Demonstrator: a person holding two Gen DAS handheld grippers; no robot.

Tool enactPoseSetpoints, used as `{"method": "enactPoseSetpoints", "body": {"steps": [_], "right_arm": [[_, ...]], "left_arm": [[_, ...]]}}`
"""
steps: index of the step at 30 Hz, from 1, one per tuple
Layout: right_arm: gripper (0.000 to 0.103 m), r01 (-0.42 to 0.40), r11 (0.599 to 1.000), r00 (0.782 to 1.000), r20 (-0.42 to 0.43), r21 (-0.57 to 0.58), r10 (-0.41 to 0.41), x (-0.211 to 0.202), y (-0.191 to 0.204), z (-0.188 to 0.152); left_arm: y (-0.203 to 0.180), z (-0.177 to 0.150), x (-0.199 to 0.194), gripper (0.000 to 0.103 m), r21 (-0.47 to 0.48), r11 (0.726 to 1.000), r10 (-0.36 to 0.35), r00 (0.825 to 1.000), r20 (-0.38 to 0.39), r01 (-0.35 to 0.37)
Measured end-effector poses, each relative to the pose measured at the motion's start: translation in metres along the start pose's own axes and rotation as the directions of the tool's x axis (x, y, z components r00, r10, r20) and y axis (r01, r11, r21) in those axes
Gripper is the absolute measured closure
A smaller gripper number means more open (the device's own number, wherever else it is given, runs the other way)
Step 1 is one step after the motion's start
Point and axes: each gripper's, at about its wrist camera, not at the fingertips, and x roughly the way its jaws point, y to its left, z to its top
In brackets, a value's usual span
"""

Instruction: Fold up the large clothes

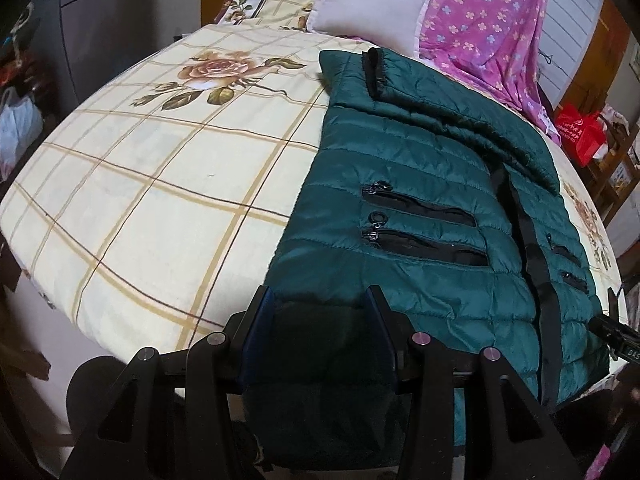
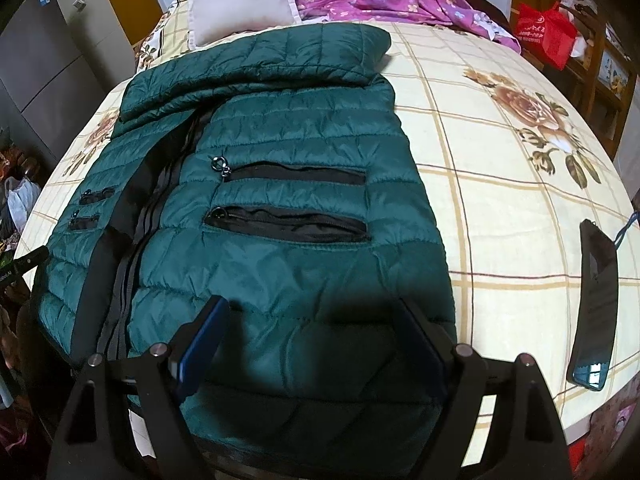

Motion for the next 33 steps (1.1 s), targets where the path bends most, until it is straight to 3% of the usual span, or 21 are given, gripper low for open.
{"method": "enactPoseSetpoints", "body": {"steps": [10,15,23,33], "right_arm": [[0.016,0.012,1.000,1.000,-0.011,0.025,-0.012,-0.002,-0.023,-0.007],[0.015,0.034,0.998,0.999,-0.019,0.048,-0.033,-0.003,-0.036,-0.007],[0.015,0.032,0.998,0.999,-0.041,0.061,-0.030,0.006,-0.038,-0.012],[0.012,0.051,0.997,0.998,-0.039,0.058,-0.049,0.012,-0.031,-0.017]], "left_arm": [[0.027,-0.005,0.010,0.073,-0.075,0.995,-0.068,0.996,-0.060,0.064],[0.042,-0.002,0.009,0.070,-0.130,0.989,-0.074,0.997,-0.036,0.068],[0.037,-0.008,0.024,0.069,-0.135,0.987,-0.105,0.990,-0.099,0.091],[0.038,-0.008,0.024,0.067,-0.141,0.986,-0.105,0.989,-0.104,0.090]]}}
